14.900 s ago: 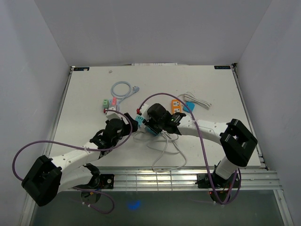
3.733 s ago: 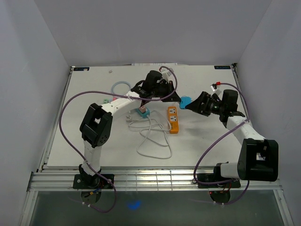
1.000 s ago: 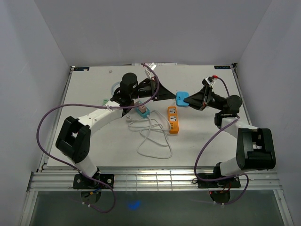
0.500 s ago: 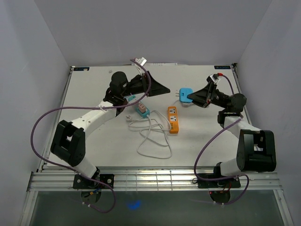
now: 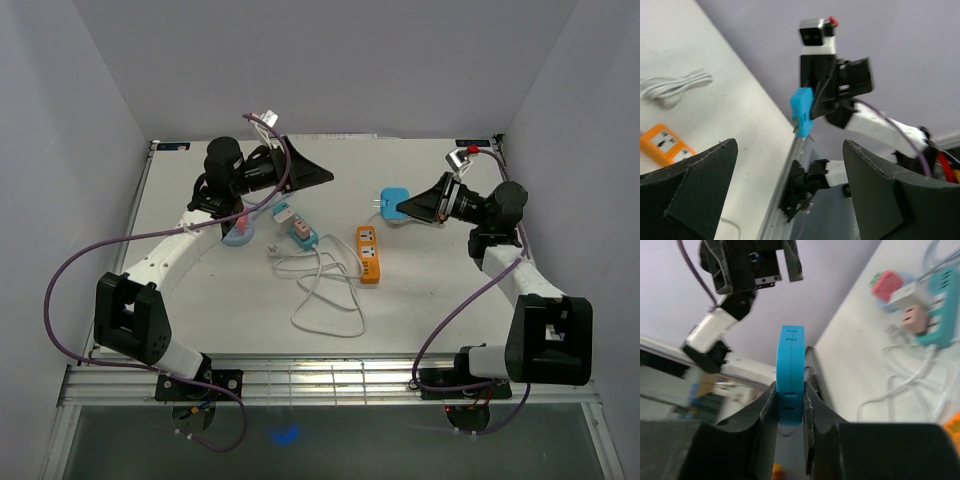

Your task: Insert the plug

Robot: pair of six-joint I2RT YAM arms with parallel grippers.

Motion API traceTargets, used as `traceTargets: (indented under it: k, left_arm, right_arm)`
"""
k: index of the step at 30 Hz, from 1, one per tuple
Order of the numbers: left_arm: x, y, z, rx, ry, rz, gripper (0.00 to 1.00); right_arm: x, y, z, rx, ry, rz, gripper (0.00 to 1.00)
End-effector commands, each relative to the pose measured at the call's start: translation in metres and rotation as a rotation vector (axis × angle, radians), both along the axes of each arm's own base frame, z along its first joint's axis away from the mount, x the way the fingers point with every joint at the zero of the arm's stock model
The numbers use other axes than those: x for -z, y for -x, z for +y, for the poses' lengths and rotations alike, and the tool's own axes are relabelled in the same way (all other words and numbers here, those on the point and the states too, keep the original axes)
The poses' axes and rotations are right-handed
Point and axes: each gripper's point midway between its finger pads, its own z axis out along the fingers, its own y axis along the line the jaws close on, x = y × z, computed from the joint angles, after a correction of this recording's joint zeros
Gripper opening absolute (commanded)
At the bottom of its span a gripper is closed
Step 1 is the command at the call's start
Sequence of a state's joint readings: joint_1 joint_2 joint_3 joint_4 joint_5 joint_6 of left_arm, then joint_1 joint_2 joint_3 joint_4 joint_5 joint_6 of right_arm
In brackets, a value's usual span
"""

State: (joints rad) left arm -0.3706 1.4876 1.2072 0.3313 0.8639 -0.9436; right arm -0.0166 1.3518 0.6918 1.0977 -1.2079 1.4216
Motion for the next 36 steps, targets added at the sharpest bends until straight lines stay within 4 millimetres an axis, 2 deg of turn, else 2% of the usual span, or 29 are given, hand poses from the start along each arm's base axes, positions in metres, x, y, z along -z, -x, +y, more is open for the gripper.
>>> traceTargets:
  k: [1, 2, 3, 6, 10, 12, 13, 15, 16, 20, 24, 30, 32, 36]
  left_arm:
    - [0.020, -0.009, 0.012, -0.128, -0.141, 0.016, 0.97]
    - [0.033, -0.013, 0.015, -0.166, -0.175, 0.052, 0.98]
    - [0.044, -0.012, 0.017, -0.181, -0.190, 0.068, 0.98]
    - [0.066, -0.013, 0.022, -0.234, -0.224, 0.098, 0.98]
    - [0.103, -0.005, 0.024, -0.284, -0.309, 0.131, 0.98]
    - [0.115, -0.002, 0.021, -0.290, -0.343, 0.129, 0.98]
    - [0.125, 0.000, 0.019, -0.288, -0.361, 0.143, 0.98]
    - [0.136, 0.004, 0.014, -0.293, -0.389, 0.145, 0.98]
    - [0.142, 0.009, 0.007, -0.282, -0.403, 0.145, 0.98]
    - [0.156, 0.014, -0.003, -0.307, -0.447, 0.125, 0.98]
    - [0.168, 0.014, -0.005, -0.310, -0.469, 0.132, 0.98]
    - [0.188, 0.016, 0.002, -0.338, -0.498, 0.168, 0.98]
    - [0.186, 0.015, 0.000, -0.339, -0.474, 0.161, 0.98]
    - [0.194, 0.020, -0.001, -0.322, -0.471, 0.177, 0.98]
  right_arm:
    - [0.040, -0.017, -0.005, 0.086, 0.253, -0.004, 0.08]
    - [0.027, -0.044, -0.015, 0.210, 0.364, -0.063, 0.08]
    - [0.035, -0.041, -0.006, 0.180, 0.437, -0.102, 0.08]
    - [0.048, -0.046, -0.006, 0.185, 0.486, -0.027, 0.08]
    - [0.079, -0.057, -0.005, 0.220, 0.690, 0.026, 0.08]
    - [0.091, -0.062, -0.001, 0.224, 0.786, 0.065, 0.08]
    - [0.097, -0.067, -0.007, 0.258, 0.857, 0.078, 0.08]
    - [0.106, -0.067, -0.002, 0.247, 0.938, 0.100, 0.08]
    - [0.112, -0.069, -0.006, 0.264, 0.993, 0.113, 0.08]
    - [0.130, -0.065, 0.007, 0.236, 1.128, 0.132, 0.08]
    - [0.153, -0.066, 0.015, 0.206, 1.247, 0.174, 0.08]
    - [0.164, -0.073, 0.015, 0.233, 1.357, 0.193, 0.08]
    - [0.163, -0.077, 0.013, 0.252, 1.372, 0.190, 0.08]
    - [0.169, -0.081, 0.008, 0.266, 1.416, 0.207, 0.08]
